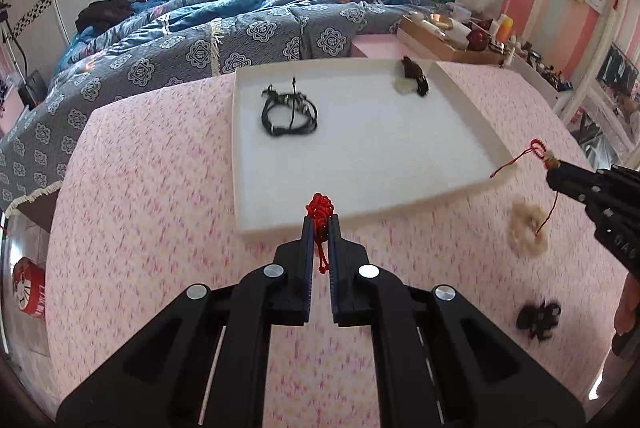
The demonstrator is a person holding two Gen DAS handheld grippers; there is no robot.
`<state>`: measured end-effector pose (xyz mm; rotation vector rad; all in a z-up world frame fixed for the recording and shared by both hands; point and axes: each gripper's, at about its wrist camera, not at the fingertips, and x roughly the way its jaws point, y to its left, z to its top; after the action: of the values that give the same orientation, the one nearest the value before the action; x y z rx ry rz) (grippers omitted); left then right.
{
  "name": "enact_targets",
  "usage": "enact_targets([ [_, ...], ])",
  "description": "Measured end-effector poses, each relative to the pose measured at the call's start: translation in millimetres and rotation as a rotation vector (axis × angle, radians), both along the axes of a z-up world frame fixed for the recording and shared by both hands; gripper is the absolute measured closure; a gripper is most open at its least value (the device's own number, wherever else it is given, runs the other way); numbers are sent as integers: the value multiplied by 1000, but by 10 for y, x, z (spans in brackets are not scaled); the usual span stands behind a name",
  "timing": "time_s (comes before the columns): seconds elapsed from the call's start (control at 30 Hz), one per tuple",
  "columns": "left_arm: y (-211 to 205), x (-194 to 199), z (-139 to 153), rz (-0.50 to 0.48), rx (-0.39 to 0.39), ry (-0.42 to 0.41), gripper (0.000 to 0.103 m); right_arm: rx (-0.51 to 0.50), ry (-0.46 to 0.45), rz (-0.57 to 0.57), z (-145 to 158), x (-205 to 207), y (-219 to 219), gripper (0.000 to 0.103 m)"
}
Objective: Organize jewelry
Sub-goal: 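Carry the red charm in the left tool while the right tool carries the red pendant over the tray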
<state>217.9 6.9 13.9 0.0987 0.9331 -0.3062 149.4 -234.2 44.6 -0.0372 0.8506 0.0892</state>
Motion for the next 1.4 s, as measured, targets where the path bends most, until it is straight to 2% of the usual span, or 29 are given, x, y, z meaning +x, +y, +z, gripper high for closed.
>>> enact_targets([
  [0.17, -69, 507, -82, 9, 7, 34, 99, 5, 25, -36, 7, 524, -175, 95],
  [0.33, -168, 1005, -255, 0, 14, 64, 99, 12, 80, -75, -222, 1115, -291, 95],
  [0.4, -211, 1174, -329, -11, -24, 99, 99, 8, 101, -81, -324, 1297, -295, 95],
  [0.47, -292, 1274, -379, -24, -45, 117, 99, 2, 114, -89, -415, 1434, -276, 95],
  [0.6, -579, 1455, -452, -53, -38, 127, 99, -24, 133, -103, -584, 1700, -289, 95],
  [0.77, -852, 1742, -518, -66, -43, 139, 99, 4, 158, -126, -745, 1880, -362, 95],
  [1.0, -1031, 2107, -704, -31, 15, 154, 99, -2, 175, -128, -881, 2036, -413, 95],
  [1.17, -1016, 2133, -785, -21, 44, 154, 98, -5, 214, -108, -1022, 2099, -421, 95],
  [1.4, -986, 2074, -752, -5, 54, 162, 94, 26, 223, -103, -1024, 2179, -461, 92],
])
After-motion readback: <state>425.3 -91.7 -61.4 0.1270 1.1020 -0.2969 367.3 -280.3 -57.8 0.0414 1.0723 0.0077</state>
